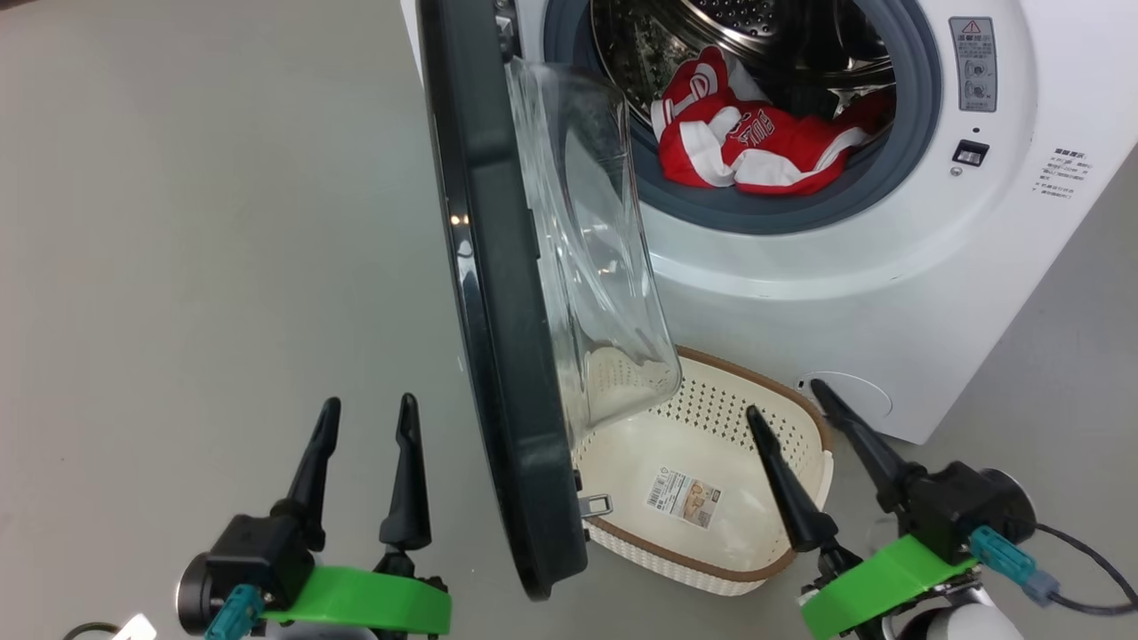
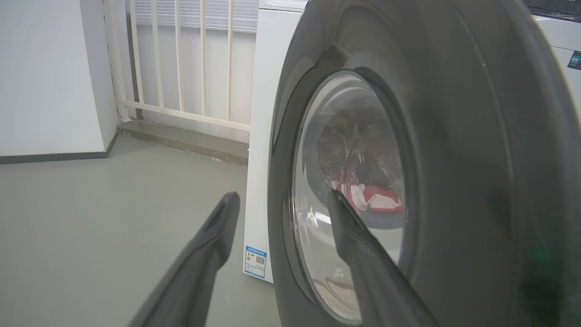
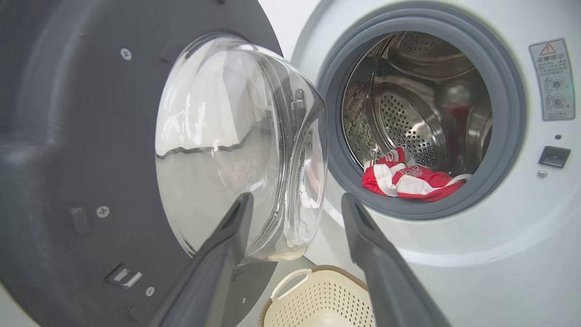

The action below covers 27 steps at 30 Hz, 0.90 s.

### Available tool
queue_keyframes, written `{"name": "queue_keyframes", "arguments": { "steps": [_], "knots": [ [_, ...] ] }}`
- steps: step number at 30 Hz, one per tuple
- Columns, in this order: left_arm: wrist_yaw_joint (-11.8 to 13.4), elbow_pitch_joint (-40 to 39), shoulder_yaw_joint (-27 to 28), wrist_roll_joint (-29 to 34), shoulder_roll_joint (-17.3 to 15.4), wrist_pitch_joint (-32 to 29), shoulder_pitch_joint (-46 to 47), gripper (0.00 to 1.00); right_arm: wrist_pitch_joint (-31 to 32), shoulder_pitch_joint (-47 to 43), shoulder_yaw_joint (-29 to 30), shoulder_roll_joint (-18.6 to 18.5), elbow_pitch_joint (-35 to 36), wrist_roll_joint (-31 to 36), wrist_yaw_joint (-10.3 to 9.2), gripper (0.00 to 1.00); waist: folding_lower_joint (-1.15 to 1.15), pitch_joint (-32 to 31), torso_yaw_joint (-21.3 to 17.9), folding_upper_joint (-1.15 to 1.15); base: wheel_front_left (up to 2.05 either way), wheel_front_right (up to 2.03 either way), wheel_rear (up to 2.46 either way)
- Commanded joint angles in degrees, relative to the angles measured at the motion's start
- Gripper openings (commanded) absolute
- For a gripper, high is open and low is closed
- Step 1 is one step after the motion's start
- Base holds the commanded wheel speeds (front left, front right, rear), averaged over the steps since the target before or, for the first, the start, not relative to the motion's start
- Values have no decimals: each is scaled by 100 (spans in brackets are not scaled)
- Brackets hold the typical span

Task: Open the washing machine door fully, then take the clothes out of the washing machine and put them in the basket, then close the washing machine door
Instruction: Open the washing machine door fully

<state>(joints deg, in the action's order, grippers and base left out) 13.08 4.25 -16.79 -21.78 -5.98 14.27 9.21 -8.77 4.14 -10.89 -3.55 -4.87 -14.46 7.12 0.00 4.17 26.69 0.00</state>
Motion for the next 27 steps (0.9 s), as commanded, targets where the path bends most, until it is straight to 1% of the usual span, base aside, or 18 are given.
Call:
{"name": "queue_keyframes", "arguments": {
  "steps": [1,3,7,14,27],
  "knots": [
    [-9,-143,211,51,-53,58,69,100,-31,-33,-1,49,309,175,36,100,0,14,-5,0,0,0,0],
    [-15,-134,217,69,-43,62,63,100,-59,-129,33,61,420,406,36,100,0,14,-4,0,0,0,0],
    [-28,-113,238,99,-22,68,58,100,-148,-304,-7,65,504,564,36,100,0,-9,12,0,0,0,0],
    [-49,-161,269,187,-6,71,10,100,-316,-499,67,66,535,615,36,100,0,-38,37,0,0,0,0],
    [-85,-145,343,245,69,73,-71,100,-383,-552,122,67,514,534,36,100,0,-88,32,0,0,0,0]
  ]
}}
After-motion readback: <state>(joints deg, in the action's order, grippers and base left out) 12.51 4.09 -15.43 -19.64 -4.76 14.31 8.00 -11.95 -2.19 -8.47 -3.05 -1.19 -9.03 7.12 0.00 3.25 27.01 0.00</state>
